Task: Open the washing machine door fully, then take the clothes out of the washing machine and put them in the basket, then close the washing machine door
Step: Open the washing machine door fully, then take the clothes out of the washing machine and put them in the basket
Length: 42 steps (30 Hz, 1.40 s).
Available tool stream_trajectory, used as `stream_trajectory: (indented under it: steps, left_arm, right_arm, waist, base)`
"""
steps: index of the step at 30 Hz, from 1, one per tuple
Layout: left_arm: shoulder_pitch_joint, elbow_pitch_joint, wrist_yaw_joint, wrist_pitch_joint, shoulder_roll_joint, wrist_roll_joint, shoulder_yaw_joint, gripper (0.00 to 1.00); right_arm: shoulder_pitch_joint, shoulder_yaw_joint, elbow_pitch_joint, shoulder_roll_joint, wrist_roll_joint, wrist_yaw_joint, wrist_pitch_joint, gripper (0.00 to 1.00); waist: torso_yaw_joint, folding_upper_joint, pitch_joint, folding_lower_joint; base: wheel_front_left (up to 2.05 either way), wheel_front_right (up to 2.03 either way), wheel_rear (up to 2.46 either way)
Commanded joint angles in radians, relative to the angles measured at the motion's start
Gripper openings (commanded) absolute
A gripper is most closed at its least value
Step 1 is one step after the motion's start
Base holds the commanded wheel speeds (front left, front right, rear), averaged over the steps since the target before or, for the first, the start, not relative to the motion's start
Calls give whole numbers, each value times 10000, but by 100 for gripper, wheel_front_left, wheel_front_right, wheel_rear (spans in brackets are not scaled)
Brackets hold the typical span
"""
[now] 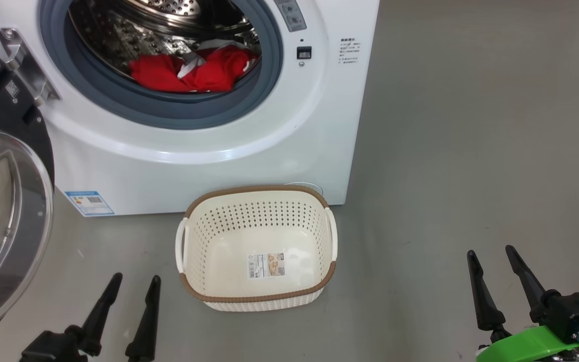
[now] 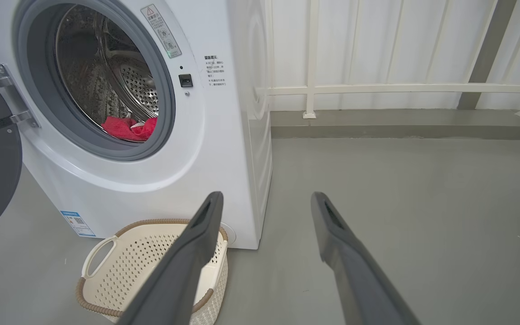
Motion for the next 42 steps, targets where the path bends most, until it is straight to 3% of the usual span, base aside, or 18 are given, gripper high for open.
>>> stream_trajectory:
  steps: [1,25,42]
  left_arm:
    - [-321,-177,15,-80,241,84,337,100]
    - [-534,-314,15,-80,176,162,359,100]
    - [-787,204,15,-80,153,311,413,100]
  right_arm:
    - [-167,217,-282,-85,73,63,-92,100]
    - [-277,385,-275,-84,205,63,-92,100]
    - [-366,427,-277,-84,193,63,-92,100]
  waist:
    - [25,0,26,0]
    - [73,0,155,0]
    - [147,0,466,0]
  base:
    - [2,-9,6]
    - [108,-117,9]
    - [13,-13,0]
